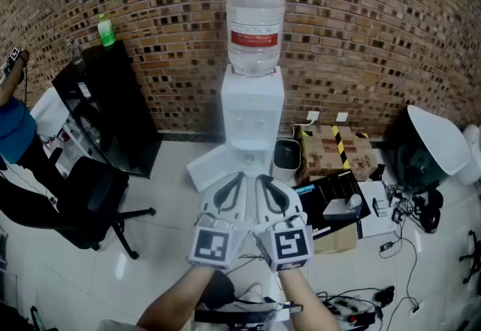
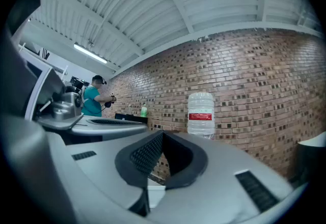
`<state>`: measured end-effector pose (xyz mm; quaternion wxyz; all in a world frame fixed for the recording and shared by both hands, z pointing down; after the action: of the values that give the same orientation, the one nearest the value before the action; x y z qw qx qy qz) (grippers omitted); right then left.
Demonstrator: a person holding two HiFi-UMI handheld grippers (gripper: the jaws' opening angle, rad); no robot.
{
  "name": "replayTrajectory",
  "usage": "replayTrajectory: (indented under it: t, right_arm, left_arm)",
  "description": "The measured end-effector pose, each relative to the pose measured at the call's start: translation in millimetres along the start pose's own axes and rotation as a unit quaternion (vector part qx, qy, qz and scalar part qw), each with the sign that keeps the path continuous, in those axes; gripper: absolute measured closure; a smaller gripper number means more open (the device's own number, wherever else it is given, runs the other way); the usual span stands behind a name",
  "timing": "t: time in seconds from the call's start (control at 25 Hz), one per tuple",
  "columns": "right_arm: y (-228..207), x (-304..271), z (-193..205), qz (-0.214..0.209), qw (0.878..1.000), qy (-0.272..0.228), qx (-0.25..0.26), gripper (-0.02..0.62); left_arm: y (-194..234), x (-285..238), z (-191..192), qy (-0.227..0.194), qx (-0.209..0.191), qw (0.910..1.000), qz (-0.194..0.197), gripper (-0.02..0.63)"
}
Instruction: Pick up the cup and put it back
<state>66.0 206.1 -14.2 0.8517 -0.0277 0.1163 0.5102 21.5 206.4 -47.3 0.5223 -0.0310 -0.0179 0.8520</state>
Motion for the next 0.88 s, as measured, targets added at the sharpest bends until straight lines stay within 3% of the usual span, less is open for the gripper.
replayTrajectory:
  t: [0.48, 0.88]
  right_arm:
    - [-44.1, -48.3, -1.8, 0.010, 1.000, -0.012, -0.006, 0.591]
    - [-70.9, -156.1, -15.5, 0.022, 1.000, 0.002, -0.002, 0.591]
  left_arm:
    - [13.9, -60.7, 11.9, 0.001, -0.008, 0.9999, 0.007, 0.609]
    - [84.5, -153.5, 22.6, 0.010, 0.002, 0.9996, 0.027, 0.609]
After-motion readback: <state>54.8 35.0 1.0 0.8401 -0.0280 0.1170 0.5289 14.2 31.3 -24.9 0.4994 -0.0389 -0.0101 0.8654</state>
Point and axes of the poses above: the fingertips, and each gripper's own axes: x backward along the fingers, y to its left, z out of its underside, the point moved 1 cm from there along x, backward along the fingers, and after that the axes turned 15 degrees about y, right-handed, at the moved point
